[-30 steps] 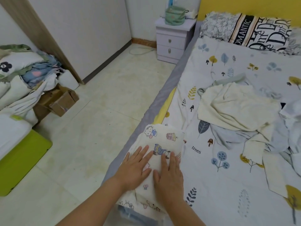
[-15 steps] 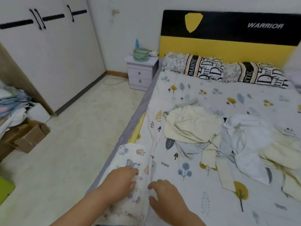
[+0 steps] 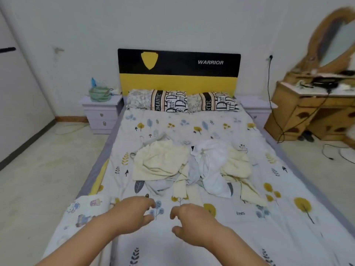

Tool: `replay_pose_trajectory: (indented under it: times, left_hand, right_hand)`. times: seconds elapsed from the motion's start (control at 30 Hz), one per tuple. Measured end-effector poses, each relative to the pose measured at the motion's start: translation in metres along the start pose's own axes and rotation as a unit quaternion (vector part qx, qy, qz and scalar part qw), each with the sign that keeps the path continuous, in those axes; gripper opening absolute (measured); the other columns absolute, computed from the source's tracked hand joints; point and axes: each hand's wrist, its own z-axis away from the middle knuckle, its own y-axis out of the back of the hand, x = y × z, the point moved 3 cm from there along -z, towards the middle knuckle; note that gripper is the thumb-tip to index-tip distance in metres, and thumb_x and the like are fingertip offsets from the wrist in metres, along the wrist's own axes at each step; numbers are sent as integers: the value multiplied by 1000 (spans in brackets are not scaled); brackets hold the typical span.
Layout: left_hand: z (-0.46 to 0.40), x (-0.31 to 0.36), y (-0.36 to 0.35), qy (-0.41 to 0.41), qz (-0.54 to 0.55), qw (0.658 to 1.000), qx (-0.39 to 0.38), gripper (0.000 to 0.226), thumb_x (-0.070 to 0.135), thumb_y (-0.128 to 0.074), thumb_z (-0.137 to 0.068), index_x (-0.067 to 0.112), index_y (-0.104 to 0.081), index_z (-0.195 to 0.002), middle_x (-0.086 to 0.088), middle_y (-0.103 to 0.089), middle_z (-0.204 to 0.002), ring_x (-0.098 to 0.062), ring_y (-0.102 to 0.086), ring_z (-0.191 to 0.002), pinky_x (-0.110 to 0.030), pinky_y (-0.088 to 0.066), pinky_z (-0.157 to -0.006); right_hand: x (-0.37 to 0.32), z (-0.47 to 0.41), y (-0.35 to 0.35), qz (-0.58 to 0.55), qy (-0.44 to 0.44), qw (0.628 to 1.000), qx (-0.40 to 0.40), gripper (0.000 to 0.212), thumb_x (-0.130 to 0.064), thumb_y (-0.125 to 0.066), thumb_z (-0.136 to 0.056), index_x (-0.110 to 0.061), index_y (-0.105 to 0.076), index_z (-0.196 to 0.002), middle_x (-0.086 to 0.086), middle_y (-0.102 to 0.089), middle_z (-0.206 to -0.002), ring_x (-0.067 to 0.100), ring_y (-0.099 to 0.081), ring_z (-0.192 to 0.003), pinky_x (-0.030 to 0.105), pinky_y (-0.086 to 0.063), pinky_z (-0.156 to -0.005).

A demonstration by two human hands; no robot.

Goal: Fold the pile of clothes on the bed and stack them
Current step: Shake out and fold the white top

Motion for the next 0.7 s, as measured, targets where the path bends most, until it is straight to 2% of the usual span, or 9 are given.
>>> replay_pose_trajectory:
  times: [0.17,0.3,0.5,0.7]
  left_hand:
    - [-28,73,12,-6,10,1000,12,42,41,-45,-94,27,-43,-134,6,-51,-132,-11,-49,-118,-22,-38,-93]
    - [-55,130,14,1,15,1000,17,41,41,-44,-95,28,-43,-134,7,-52,-132,-11,-50,-116,-21,-38,-89]
    - [-99,194,10,35,32,998,36,39,42,-44,-95,29,-45,-131,8,-54,-126,-10,-53,-111,-21,-40,-89]
    - [-139,219,4,73,39,996,44,35,40,-45,-95,27,-49,-127,7,-58,-120,-12,-54,-107,-24,-41,-87]
  right_hand:
    - [65,43,28,-3,-34,999,7,43,-32,-50,-92,-21,-46,-133,8,-50,-129,26,-48,-117,33,-40,-89]
    - [124,72,50,4,-44,999,13,43,-32,-50,-92,-21,-46,-133,8,-52,-127,25,-50,-114,29,-36,-77]
    - [206,91,75,-1,-45,999,-4,45,-30,-50,-94,-19,-43,-136,9,-49,-131,25,-47,-118,30,-39,-85]
    - [269,76,78,9,-48,998,-45,43,-29,-46,-95,-18,-41,-137,9,-46,-134,25,-46,-120,31,-38,-88]
